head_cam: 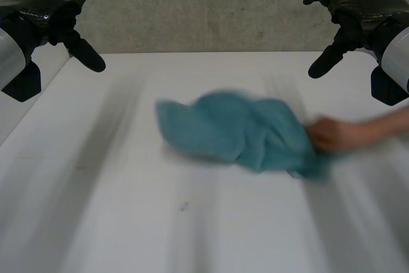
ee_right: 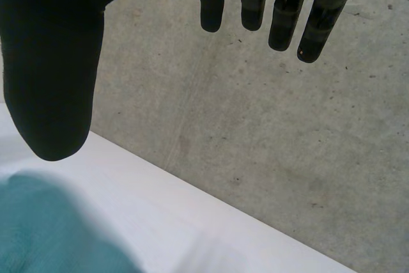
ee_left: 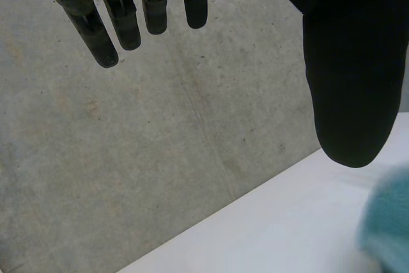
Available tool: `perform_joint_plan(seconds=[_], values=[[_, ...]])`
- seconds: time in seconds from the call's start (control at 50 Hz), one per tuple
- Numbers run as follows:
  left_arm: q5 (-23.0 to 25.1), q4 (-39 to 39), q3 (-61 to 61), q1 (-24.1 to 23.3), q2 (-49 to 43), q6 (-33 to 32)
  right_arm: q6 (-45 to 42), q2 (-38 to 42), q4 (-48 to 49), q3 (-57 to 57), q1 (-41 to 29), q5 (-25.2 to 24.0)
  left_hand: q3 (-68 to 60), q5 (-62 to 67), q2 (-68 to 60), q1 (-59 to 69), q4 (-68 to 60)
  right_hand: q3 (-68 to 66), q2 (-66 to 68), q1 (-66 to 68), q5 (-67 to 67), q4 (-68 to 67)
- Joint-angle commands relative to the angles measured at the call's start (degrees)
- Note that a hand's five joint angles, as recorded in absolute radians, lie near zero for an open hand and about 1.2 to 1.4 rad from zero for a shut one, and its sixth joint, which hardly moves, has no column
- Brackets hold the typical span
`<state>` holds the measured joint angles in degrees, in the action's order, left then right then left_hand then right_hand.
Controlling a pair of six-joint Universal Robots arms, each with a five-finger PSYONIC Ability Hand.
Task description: Fold the laundry
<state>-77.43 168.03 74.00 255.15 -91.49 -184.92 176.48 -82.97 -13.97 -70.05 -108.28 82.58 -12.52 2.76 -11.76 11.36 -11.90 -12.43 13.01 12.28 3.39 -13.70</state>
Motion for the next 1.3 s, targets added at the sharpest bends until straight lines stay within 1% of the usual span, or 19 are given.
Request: perform_joint_plan(seconds=[0.02, 0.98, 1.12, 1.14, 1.2, 1.24, 1.26, 1.3], values=[[0.0, 1.7, 0.8, 0.0, 0.0, 0.1, 0.0, -0.3, 0.0, -0.2, 0.0, 0.0, 2.5, -2.8, 1.8, -1.4, 1.9, 2.4, -3.0, -2.3, -3.4, 3.7], [0.1, 2.2, 0.6, 0.3, -0.4, -0.2, -0.3, 0.2, 0.5, -0.6, -0.5, -0.1, 2.5, -2.8, 1.8, -1.4, 1.9, 2.4, -3.0, -2.3, -3.4, 3.7], [0.0, 3.2, 0.2, 0.4, -1.1, -0.2, -2.1, 0.3, 0.6, -0.9, -0.5, -0.1, 2.1, -2.4, 1.4, -1.0, 1.5, 2.4, -3.0, -2.3, -3.4, 3.7], [0.0, 3.1, 0.2, 0.5, -1.2, -0.2, -4.4, 0.4, 0.1, -1.2, -0.5, -0.2, 2.1, -2.4, 1.4, -1.0, 1.5, 2.4, -3.0, -2.3, -3.4, 3.7], [0.2, 3.0, 0.1, 1.0, -1.9, -0.8, -6.1, 0.6, -0.1, -1.7, -0.6, 0.0, 1.3, -1.5, 0.5, -0.1, 0.7, 2.4, -3.0, -2.3, -3.4, 3.7], [0.4, 2.6, 0.1, 1.3, -2.5, -1.7, -10.1, 0.8, -0.8, -3.5, -1.7, 0.3, 0.8, -1.0, 0.0, 0.4, 0.2, 2.4, -3.0, -2.3, -3.4, 3.7], [0.4, 2.2, 0.2, 1.8, -3.1, -2.8, -11.9, 1.1, -1.5, -4.6, -3.6, 0.3, 0.6, -0.9, -0.1, 0.5, 0.0, 2.4, -3.0, -2.3, -3.4, 3.7], [0.4, 1.1, 0.6, 2.5, -4.2, -5.3, -12.8, 1.4, -1.8, -5.2, -4.8, 0.3, -1.2, 1.0, -2.0, 2.4, -1.8, 2.4, -3.0, -2.3, -3.4, 3.7]])
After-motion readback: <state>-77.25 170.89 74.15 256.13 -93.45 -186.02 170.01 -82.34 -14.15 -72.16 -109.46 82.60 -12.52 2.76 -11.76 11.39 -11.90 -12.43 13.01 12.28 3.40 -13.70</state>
